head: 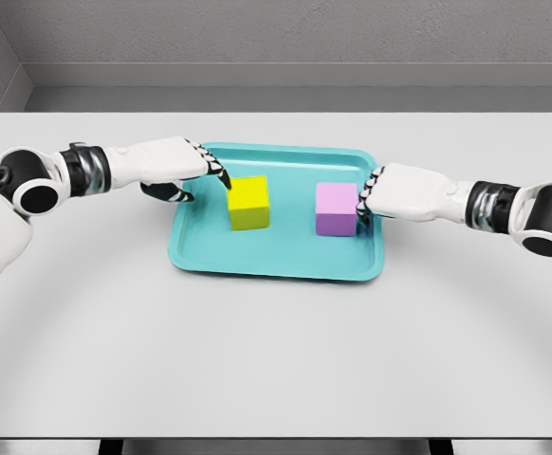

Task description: Push two cubes

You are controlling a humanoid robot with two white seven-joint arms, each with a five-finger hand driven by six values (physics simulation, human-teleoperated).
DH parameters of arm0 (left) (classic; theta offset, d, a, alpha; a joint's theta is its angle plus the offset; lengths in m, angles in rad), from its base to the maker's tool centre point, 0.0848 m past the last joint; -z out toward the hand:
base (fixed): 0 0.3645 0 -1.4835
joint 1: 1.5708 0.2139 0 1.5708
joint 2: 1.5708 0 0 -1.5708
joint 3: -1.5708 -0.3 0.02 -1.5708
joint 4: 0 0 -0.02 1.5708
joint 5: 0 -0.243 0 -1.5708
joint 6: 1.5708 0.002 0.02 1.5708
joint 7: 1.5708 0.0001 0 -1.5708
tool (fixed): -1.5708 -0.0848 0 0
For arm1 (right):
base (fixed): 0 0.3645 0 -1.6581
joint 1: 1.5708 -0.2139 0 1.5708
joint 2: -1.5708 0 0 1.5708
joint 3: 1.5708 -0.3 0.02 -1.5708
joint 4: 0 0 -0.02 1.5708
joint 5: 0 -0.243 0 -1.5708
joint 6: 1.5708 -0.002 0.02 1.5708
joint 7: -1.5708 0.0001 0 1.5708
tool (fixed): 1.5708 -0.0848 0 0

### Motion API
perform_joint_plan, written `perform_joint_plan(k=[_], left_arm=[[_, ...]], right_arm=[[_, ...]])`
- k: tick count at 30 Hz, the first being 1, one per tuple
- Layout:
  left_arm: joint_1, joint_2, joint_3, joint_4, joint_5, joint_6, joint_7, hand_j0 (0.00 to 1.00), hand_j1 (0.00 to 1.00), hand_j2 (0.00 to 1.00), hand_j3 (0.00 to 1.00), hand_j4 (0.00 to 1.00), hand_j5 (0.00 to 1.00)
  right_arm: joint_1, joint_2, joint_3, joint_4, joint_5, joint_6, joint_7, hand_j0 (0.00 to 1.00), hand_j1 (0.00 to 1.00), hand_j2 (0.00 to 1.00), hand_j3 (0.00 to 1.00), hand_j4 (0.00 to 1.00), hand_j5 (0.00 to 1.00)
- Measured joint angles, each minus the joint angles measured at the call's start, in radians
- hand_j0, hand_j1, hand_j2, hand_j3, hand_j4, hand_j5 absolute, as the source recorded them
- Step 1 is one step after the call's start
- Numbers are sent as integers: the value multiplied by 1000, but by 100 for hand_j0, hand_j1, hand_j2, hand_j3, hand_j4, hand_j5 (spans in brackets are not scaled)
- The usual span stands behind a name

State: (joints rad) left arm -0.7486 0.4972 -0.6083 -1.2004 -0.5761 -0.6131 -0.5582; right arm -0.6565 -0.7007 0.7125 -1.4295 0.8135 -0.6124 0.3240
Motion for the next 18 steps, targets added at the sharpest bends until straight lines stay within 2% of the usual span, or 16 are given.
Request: perform_joint_plan(k=[18], left_arm=[[0, 21, 29, 4, 16, 0, -1, 71, 71, 71, 71, 71, 71]], right_arm=[[-6, -17, -35, 43, 2, 0, 5, 52, 52, 52, 52, 52, 52]])
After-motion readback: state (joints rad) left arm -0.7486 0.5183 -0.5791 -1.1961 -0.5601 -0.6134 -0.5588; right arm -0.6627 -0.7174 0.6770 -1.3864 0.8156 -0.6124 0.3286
